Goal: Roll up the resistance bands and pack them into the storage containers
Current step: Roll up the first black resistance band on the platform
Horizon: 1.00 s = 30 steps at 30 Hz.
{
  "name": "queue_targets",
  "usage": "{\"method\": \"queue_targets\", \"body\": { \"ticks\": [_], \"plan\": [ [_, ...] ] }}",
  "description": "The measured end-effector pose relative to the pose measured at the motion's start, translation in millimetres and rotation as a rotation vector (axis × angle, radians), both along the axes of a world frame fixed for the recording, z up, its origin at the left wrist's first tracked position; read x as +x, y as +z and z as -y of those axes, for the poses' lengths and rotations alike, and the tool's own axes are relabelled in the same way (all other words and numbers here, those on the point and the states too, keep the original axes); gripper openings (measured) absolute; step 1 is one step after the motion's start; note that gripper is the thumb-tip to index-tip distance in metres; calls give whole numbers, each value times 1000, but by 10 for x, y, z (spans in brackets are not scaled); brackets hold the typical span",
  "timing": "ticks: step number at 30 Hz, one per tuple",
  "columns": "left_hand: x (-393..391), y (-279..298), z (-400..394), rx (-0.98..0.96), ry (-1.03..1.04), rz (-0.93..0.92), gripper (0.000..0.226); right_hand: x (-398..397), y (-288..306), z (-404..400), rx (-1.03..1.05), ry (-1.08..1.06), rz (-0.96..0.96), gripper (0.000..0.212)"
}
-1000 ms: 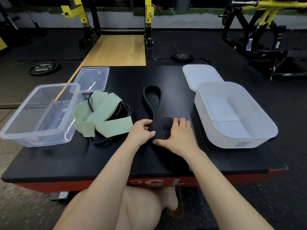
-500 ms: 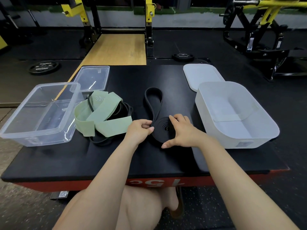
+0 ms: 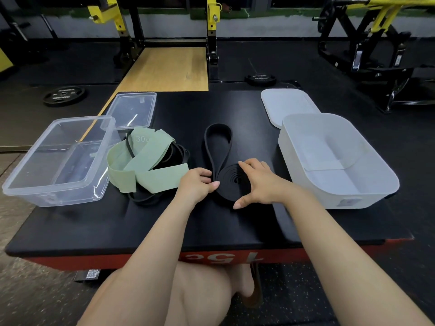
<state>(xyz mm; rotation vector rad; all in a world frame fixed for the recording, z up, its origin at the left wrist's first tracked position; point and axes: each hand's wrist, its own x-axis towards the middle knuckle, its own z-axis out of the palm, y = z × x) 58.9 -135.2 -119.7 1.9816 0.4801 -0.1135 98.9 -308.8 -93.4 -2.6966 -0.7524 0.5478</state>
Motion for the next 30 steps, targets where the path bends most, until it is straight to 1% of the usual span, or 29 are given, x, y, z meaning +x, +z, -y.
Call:
{"method": "queue_targets", "body": {
  "ticks": [3, 5, 9, 11, 14, 17, 20, 22, 25, 28, 30],
  "plan": [
    [-7, 16, 2, -45, 10, -6, 47, -1, -7, -7, 1, -8, -2, 120],
    [-11, 13, 12, -10, 6, 6, 45, -13, -12, -9, 8, -21, 2, 119],
    [-2, 7, 41, 125, -22, 48, 39, -72, -20, -13, 4, -79, 20, 117],
    [-1, 14, 44, 131, -25, 55, 38, -124, -7, -26, -29, -127, 49, 115],
    [-9, 12, 33, 109, -36, 56, 35, -189, 28, -60, -82, -161, 124, 111],
    [-1, -3, 28, 83, -46, 76, 36, -251, 17, -143, -98, -178, 142, 108],
    [8, -4, 31, 4, -34, 86, 36, -315, -64, -249, -138, -217, 232, 111],
    [17, -1, 30, -55, -22, 81, 36, -326, -119, -278, -118, -251, 278, 108],
    [11, 22, 33, -121, -5, 76, 38, -301, -143, -264, -49, -267, 257, 102],
    [-3, 45, 32, -171, -17, 58, 47, -264, -120, -220, -38, -217, 219, 102],
    [-9, 56, 18, -156, -13, 49, 49, -230, -91, -172, -24, -168, 170, 104]
  ]
}}
